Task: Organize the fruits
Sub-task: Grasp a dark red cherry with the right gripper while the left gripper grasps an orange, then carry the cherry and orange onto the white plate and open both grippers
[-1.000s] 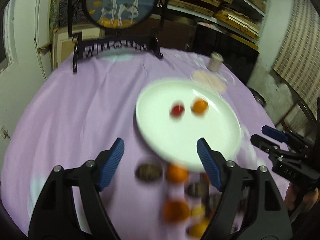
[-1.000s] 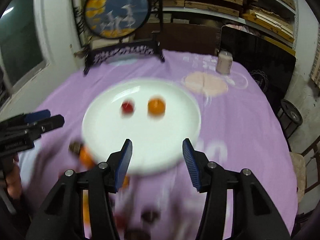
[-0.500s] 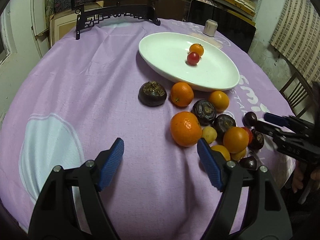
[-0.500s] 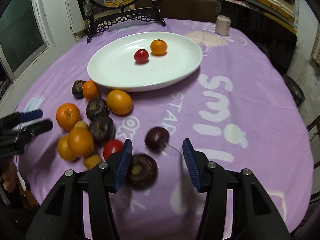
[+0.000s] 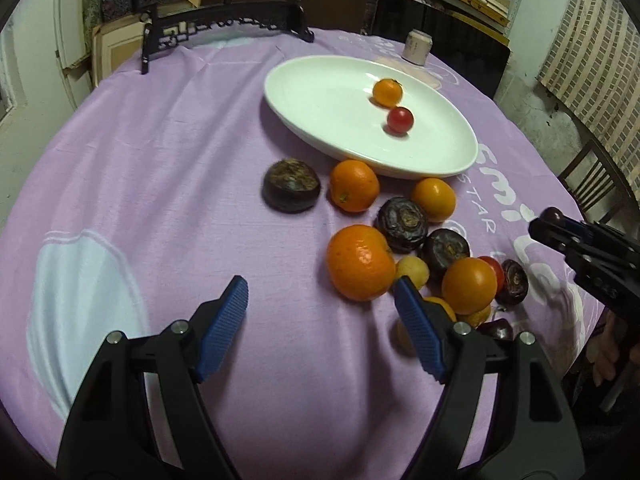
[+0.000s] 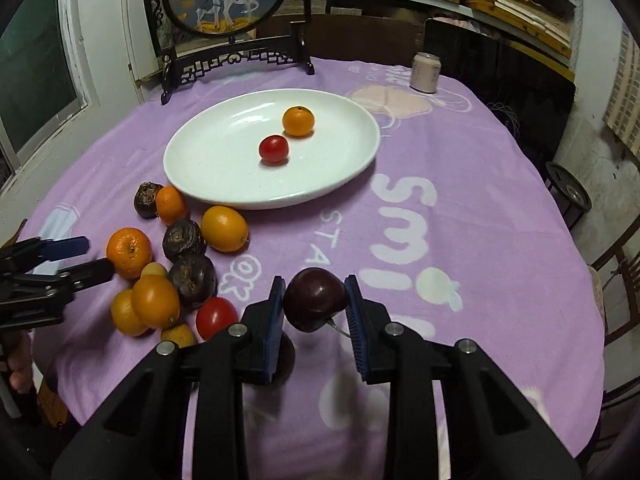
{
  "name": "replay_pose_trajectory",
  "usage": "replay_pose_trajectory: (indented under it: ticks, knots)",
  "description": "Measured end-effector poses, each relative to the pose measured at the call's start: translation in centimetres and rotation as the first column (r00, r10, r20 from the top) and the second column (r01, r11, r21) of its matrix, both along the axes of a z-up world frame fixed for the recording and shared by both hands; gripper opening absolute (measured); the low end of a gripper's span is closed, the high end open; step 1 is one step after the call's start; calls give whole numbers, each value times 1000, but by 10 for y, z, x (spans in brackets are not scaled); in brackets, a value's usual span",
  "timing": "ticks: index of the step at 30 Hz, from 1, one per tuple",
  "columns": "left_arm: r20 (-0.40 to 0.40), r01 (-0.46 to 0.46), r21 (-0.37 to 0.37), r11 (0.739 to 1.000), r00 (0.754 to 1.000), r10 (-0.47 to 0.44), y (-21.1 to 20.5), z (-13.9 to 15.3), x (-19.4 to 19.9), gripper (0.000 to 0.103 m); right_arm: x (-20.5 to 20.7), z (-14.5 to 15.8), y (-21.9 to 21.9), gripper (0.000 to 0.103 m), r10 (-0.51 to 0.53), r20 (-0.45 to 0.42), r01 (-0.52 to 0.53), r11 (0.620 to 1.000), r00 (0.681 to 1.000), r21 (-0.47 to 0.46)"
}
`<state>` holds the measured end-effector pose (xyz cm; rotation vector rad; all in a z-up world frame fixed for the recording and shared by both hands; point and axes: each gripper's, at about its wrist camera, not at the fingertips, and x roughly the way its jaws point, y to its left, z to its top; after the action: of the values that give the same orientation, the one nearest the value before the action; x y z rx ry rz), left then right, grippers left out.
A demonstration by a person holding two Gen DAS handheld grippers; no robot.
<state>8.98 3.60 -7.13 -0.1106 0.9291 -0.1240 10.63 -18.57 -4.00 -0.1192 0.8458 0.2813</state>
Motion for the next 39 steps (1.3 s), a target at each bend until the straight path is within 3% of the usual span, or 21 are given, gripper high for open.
replay_pose_trajectory:
  ticks: [3,5,20,26,33,39]
  knots:
    - [-44,21,-40,999,999,-23,-9,-10,15,66,-5,-1,-5,30,2,-10,-2,1000,1000,16]
    - [-17,15,-93,996,1000,-17,-9,-9,21,42,-7,-2,-6,30,3,-8,-3,1000,1000,22]
    - [27,11,-38,999,1000,-10,-14,18,1,40,-12,-6,-9,30,7,-13,-7,999,1000,40]
    - [68,27,-1,1000,997,-27,-13,39,17,40,3,-4,2,30,46,-26,-45,998,999,47]
    - [91,-39,62,997,995,34,-13,67,108,41,63,34,43,30,100,38,-100,995,994,-1]
    - [36,-90,29,996,995,89,-16,67,187,41,145,41,70,30,55,15,-54,998,998,-31]
